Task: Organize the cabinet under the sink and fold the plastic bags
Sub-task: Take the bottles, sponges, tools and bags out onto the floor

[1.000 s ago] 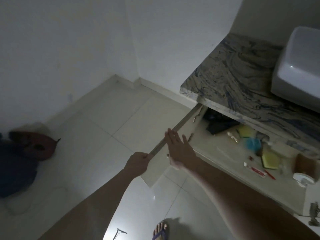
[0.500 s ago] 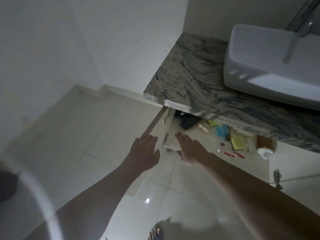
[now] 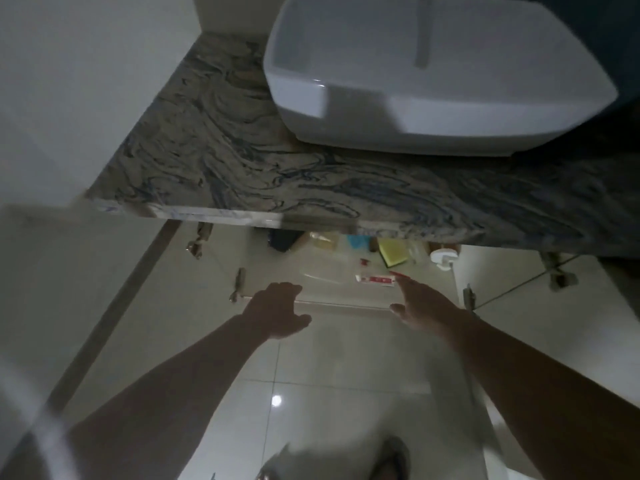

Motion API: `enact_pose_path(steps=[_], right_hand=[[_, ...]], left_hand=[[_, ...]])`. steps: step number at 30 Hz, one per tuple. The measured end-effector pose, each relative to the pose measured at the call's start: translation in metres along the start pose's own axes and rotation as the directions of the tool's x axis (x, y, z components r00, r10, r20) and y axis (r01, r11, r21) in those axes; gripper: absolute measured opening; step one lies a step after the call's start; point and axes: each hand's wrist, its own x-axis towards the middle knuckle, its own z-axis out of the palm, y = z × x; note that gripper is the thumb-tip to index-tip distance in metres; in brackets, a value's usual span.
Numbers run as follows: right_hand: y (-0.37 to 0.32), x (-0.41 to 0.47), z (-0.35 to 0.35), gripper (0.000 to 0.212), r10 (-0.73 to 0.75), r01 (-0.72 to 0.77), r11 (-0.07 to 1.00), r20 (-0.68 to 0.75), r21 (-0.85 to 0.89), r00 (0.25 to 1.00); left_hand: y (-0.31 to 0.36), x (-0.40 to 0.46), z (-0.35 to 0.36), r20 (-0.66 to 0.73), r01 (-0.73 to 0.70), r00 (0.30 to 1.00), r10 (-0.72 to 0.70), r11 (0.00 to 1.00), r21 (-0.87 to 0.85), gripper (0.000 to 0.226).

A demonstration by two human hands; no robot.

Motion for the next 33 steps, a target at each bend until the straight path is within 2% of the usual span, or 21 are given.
enact_pose_path(steps=[8, 18, 25, 28, 30, 33], right_hand=[[0.118, 0.078, 0.047, 0.067, 0.136, -0.136, 0.990, -0.015, 0.043, 0.991], [0.219, 0.210, 0.137, 0.068, 0.263, -0.229, 0.959, -0.218, 0.169, 0.940], [0.282, 0.279, 0.172, 0.054, 0.334, -0.259, 0.942, -0.498, 0.215, 0.800], [0.308, 0.298, 0.177, 0.049, 0.332, -0.220, 0.942, -0.611, 0.254, 0.719], [0.320, 0.308, 0.179, 0.047, 0.323, -0.195, 0.945, -0.658, 0.263, 0.680], [0.331, 0.321, 0.178, 0.046, 0.309, -0.172, 0.949, -0.682, 0.263, 0.663]], left_hand=[[0.060, 0.121, 0.066, -0.018, -0.016, 1.000, 0.017, 0.998, 0.059, 0.073], [0.091, 0.302, 0.176, -0.141, -0.178, 0.971, 0.191, 0.979, 0.101, 0.076], [0.140, 0.394, 0.221, -0.290, -0.308, 0.899, 0.329, 0.944, 0.115, 0.069], [0.170, 0.427, 0.238, -0.389, -0.382, 0.847, 0.363, 0.924, 0.032, 0.063], [0.188, 0.445, 0.246, -0.425, -0.422, 0.825, 0.373, 0.906, -0.025, 0.060], [0.208, 0.468, 0.253, -0.436, -0.435, 0.821, 0.369, 0.898, -0.058, 0.057]])
